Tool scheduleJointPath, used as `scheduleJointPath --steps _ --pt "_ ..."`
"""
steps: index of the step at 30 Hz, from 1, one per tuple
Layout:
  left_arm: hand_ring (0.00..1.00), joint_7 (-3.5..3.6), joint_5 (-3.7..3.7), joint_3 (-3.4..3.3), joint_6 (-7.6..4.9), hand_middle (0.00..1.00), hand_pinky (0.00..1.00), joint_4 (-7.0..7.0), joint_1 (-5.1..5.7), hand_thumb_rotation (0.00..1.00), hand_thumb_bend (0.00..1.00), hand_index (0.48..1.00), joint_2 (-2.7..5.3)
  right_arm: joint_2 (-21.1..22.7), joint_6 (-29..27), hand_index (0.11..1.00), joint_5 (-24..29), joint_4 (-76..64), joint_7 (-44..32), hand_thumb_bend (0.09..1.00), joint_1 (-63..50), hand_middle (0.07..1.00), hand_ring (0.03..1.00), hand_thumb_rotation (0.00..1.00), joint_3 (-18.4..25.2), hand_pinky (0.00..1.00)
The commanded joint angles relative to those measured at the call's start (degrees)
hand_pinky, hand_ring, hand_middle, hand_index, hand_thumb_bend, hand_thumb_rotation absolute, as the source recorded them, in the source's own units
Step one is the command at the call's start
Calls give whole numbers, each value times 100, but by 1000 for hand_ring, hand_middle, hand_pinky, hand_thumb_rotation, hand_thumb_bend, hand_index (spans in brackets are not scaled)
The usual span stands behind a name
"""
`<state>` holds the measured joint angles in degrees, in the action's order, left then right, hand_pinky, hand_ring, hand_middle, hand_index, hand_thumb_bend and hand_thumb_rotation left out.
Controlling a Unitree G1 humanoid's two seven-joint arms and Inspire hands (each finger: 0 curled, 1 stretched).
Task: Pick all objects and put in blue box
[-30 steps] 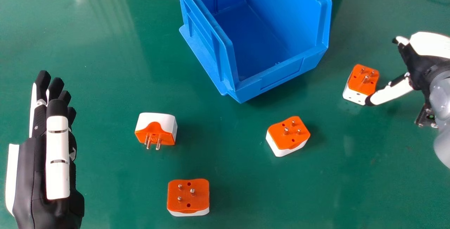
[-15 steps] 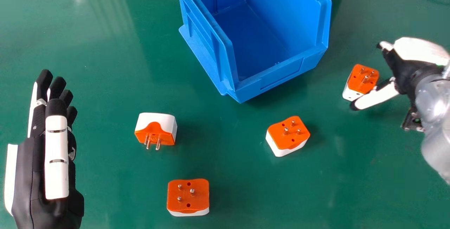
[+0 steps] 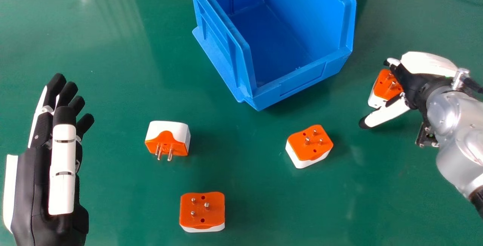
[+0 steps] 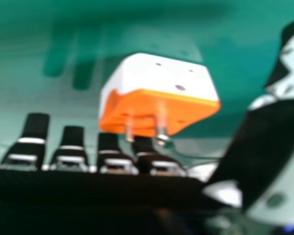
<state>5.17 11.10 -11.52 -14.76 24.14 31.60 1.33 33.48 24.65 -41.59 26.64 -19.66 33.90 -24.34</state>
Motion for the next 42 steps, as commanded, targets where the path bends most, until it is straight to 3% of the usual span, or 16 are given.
scheduleJointPath --steps 1,5,13,17,26,29,36,40,42 --pt "925 15 -10 -19 -72 935 879 156 64 840 527 917 -33 -11 -56 942 -55 114 145 642 222 967 943 400 61 858" --pt "926 -13 -16 -43 -48 937 876 172 95 835 551 919 -41 -58 -38 940 -59 346 157 641 322 964 940 390 39 859" --pt "891 20 2 -58 -78 912 802 158 79 823 581 899 -75 -66 -198 946 -94 749 294 635 469 968 943 397 -13 860" --pt "880 8 -33 -81 -84 904 777 127 56 819 592 892 -90 -91 -236 941 -7 937 353 628 540 960 936 392 53 850" --pt "880 84 -32 -106 -159 905 774 104 65 824 584 889 -124 -156 -266 946 78 1184 503 616 644 969 944 370 118 868" --pt "882 75 -44 -102 -131 908 778 151 92 827 582 890 -110 -200 -251 946 124 1234 554 615 676 971 945 374 143 871" --pt "881 84 -1 -74 -88 906 774 208 142 825 585 889 -85 -242 -294 941 67 1365 785 616 697 964 936 377 95 858" --pt "884 76 39 -58 -17 910 779 228 171 813 601 892 -67 -275 -229 907 150 1384 770 618 723 914 877 371 146 782" --pt "885 89 58 -52 -37 909 781 222 176 809 605 891 -59 -288 -227 899 195 1345 819 618 695 899 862 368 200 765"
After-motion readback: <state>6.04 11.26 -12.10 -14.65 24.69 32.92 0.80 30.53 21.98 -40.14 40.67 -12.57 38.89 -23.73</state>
